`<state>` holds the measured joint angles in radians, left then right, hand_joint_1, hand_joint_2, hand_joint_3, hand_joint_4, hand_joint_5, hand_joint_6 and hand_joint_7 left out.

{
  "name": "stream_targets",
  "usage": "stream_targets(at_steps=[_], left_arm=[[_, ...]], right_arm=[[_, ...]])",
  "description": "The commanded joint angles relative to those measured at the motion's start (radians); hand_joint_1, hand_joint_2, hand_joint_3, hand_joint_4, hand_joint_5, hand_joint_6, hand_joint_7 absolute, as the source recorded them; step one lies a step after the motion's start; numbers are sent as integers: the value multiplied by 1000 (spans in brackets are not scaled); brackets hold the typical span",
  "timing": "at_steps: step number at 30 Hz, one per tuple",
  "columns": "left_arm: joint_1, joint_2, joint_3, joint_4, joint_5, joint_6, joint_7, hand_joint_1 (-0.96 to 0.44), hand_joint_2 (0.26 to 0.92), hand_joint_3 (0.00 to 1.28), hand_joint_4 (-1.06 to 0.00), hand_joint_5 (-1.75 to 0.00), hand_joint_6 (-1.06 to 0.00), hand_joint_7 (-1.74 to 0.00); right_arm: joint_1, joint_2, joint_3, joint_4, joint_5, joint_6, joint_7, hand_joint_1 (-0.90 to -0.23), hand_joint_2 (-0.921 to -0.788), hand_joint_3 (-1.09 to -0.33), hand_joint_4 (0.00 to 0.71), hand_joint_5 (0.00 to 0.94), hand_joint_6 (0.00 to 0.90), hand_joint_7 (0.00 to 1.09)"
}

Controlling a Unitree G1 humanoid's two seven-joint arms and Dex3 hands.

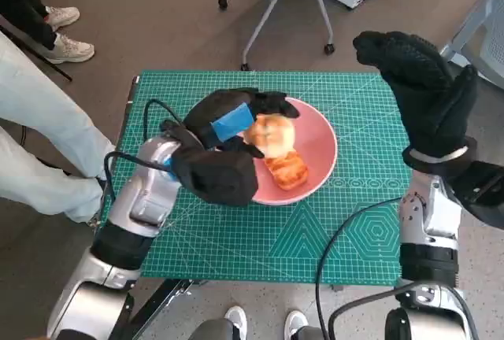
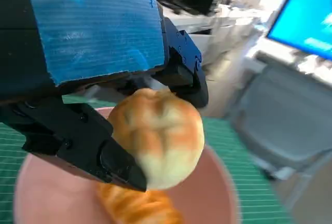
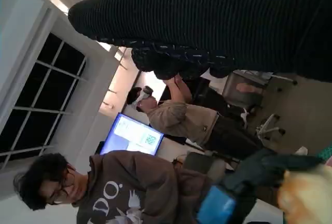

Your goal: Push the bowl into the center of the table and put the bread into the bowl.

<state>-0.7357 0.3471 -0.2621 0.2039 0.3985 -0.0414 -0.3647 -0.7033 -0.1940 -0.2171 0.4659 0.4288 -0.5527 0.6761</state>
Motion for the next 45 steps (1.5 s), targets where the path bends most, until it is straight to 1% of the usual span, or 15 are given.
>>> stream_targets(at_steps=[1, 3, 4, 6, 9, 13, 16, 19, 23, 25, 26, 29, 33, 42, 45], left_arm=[[10, 1, 12, -20, -21, 12, -16, -429, 888, 9, -203, -3, -383, -8], [10, 2, 12, -21, -22, 13, -17, -434, 890, 7, -197, -1, -380, -3], [25, -23, 66, -22, -124, -15, -32, -435, 890, 7, -196, -1, -380, -3], [46, -59, 145, -23, -277, -55, -57, -562, 908, 197, -87, 0, -267, -1], [57, -83, 193, -29, -387, -72, -82, -655, 917, 357, -28, 1, -201, 0], [76, -107, 235, -58, -483, -97, -94, -715, 920, 516, -5, 1, -168, 0], [95, -128, 260, -83, -536, -125, -90, -729, 921, 592, -12, -5, -162, 0], [117, -155, 284, -104, -592, -154, -87, -732, 921, 634, -39, -19, -185, -14], [136, -178, 308, -116, -636, -193, -80, -722, 921, 637, -67, -32, -224, -43], [145, -189, 321, -121, -654, -215, -75, -718, 921, 617, -82, -28, -103, -335], [148, -193, 326, -122, -659, -221, -74, -717, 921, 604, -86, -28, -66, -422], [153, -205, 342, -116, -678, -240, -66, -716, 921, 574, -88, -25, -21, -504], [153, -220, 361, -101, -693, -264, -53, -724, 921, 539, -87, -21, -5, -516], [139, -245, 388, -58, -700, -329, -26, -731, 921, 509, -105, -26, 1, -506], [134, -265, 396, -42, -695, -361, -6, -734, 921, 505, -129, -35, -2, -527]], right_arm=[[25, -6, 0, 4, -1, 14, 3, -658, -921, -645, 178, 3, 4, 508], [25, -6, 0, 4, -1, 14, 3, -658, -921, -645, 178, 3, 4, 508], [24, -4, 2, 0, -4, 16, -3, -658, -921, -645, 178, 3, 4, 508], [22, -2, 5, -8, -10, 19, -13, -665, -921, -646, 176, 2, 3, 508], [21, 1, 10, -17, -18, 21, -24, -668, -921, -648, 174, 1, 1, 509], [21, 3, 19, -33, -38, 23, -49, -668, -921, -655, 173, 0, 0, 511], [21, 3, 24, -45, -57, 27, -73, -666, -921, -665, 172, 0, -1, 512], [19, 1, 26, -55, -75, 31, -99, -662, -921, -668, 174, 1, 0, 513], [19, -3, 29, -72, -92, 40, -126, -656, -921, -668, 175, 1, 3, 514], [19, -5, 30, -82, -99, 44, -137, -656, -921, -665, 173, 1, 5, 513], [19, -6, 31, -84, -102, 45, -141, -657, -921, -661, 173, 0, 15, 499], [21, -9, 34, -98, -113, 48, -158, -657, -921, -657, 174, 1, 30, 482], [21, -12, 34, -113, -117, 56, -169, -660, -921, -649, 182, 4, 46, 469], [17, -11, 34, -123, -120, 51, -174, -675, -921, -633, 199, 3, 108, 376], [16, -10, 37, -127, -128, 45, -181, -678, -921, -631, 201, 3, 117, 361]])
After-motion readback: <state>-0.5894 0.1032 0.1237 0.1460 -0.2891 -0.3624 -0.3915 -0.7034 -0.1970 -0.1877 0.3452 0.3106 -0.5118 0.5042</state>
